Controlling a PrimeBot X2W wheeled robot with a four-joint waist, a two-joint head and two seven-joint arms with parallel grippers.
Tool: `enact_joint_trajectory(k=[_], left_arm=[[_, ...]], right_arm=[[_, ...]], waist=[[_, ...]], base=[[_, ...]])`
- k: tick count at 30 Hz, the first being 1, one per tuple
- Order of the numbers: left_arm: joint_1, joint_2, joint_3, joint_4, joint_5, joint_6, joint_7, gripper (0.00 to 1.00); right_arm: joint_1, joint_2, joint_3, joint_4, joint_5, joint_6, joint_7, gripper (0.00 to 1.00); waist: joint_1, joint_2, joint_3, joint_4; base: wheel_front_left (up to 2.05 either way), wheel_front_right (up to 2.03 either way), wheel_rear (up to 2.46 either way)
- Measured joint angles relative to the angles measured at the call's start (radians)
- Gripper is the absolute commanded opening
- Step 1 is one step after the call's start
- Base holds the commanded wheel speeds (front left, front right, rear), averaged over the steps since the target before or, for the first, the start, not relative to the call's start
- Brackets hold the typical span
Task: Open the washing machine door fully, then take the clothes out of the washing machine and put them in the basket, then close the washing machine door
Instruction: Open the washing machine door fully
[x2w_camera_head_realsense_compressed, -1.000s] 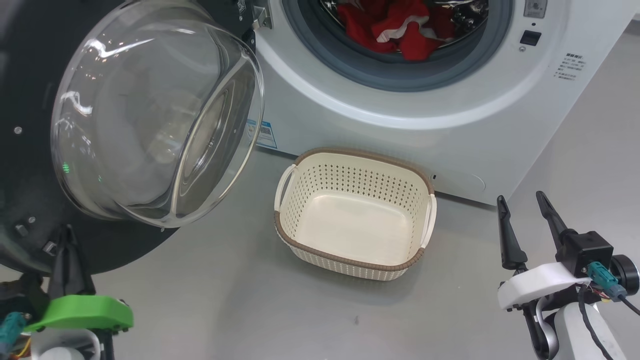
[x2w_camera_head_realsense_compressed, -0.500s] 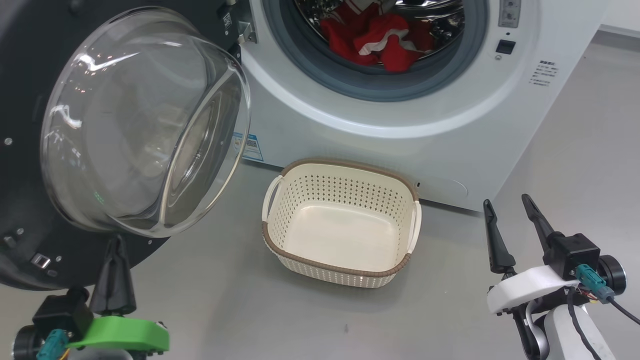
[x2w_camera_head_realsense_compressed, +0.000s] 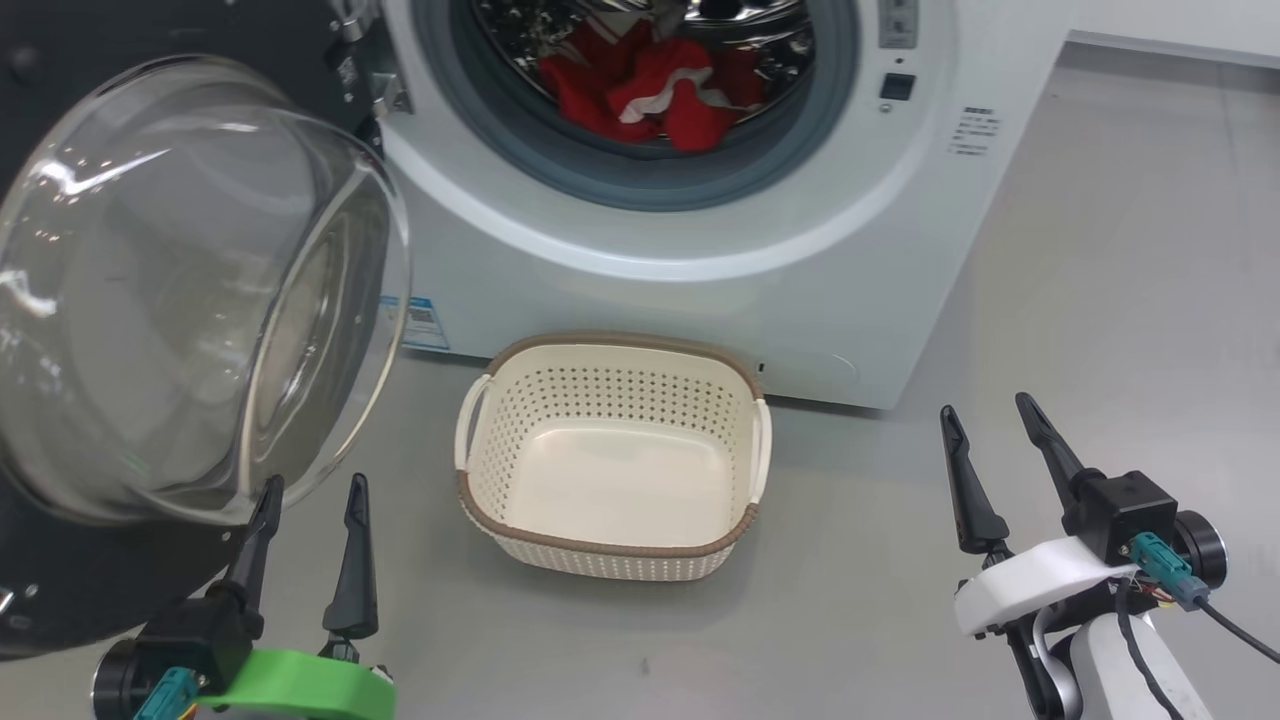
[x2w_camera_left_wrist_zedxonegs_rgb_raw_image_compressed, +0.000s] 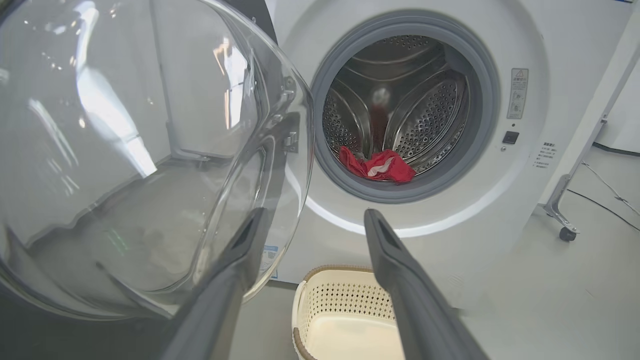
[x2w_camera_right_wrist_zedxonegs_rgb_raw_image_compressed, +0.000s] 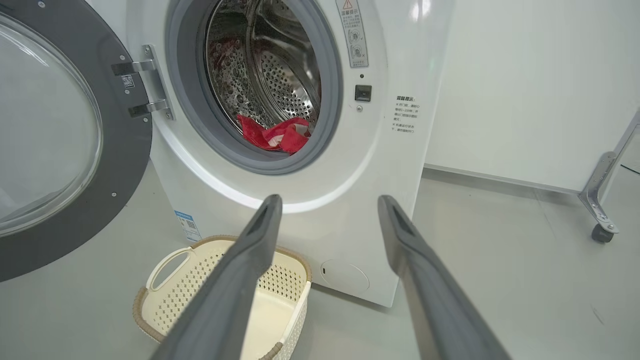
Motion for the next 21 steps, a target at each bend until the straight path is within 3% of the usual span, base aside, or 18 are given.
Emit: enact_joint_trajectory(k=[21], left_arm=[[0.013, 0.022, -0.006, -0.005, 0.025, 0.002, 0.058, 1.0]], right_arm=[[0.043, 0.001, 0.054, -0.032, 0.06, -0.015, 0.0, 1.0]], waist=[[0.0, 0.0, -0.029, -0.2]], base=[[0.0, 0.0, 0.0]])
